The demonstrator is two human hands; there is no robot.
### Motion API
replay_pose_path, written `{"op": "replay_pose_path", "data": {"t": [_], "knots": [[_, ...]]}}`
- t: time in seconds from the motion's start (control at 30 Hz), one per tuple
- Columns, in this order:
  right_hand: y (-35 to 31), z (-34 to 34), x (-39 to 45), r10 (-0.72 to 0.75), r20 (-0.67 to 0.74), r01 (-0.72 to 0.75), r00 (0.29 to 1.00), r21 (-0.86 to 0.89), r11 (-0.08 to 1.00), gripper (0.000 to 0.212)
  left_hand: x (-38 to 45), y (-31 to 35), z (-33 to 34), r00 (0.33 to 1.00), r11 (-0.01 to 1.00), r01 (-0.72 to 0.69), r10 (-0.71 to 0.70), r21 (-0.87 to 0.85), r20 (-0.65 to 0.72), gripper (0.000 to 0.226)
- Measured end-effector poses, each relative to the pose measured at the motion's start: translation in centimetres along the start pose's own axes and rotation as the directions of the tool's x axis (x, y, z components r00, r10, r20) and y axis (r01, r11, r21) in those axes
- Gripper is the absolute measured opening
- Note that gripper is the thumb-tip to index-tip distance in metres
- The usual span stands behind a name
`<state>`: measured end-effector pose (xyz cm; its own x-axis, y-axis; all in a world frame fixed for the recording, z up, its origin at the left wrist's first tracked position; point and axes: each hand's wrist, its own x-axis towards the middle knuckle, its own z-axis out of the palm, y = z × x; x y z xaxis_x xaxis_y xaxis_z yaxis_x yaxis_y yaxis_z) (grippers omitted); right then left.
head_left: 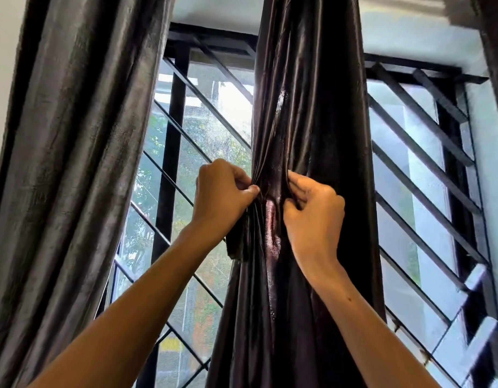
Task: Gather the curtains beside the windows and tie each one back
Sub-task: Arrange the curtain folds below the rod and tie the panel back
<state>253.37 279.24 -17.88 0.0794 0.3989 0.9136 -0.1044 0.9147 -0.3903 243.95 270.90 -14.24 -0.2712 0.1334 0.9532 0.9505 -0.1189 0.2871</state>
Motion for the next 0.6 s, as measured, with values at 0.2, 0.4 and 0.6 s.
{"op": "replay_pose_path", "data": {"t": [0.2,0.4,0.6], "knots": [[-0.7,-0.3,-1.5,-0.053,0.101,0.068,0.993,-0.154,0.986,0.053,-0.3,0.1,0.6,1.0,0.991,0.026,-0.024,-0.128,0.02,0.012],[-0.9,-0.5,-2.8,-0.109,0.201,0.157,0.974,-0.243,0.957,0.052,-0.4,-0.4,0.8,0.998,0.97,0.067,-0.061,-0.233,0.032,0.021],[0.6,-0.6,-1.8,-0.081,0.025,0.081,0.996,0.013,0.997,0.033,0.0,-0.5,0.9,0.993,0.982,0.114,-0.116,-0.151,-0.007,0.021]]}}
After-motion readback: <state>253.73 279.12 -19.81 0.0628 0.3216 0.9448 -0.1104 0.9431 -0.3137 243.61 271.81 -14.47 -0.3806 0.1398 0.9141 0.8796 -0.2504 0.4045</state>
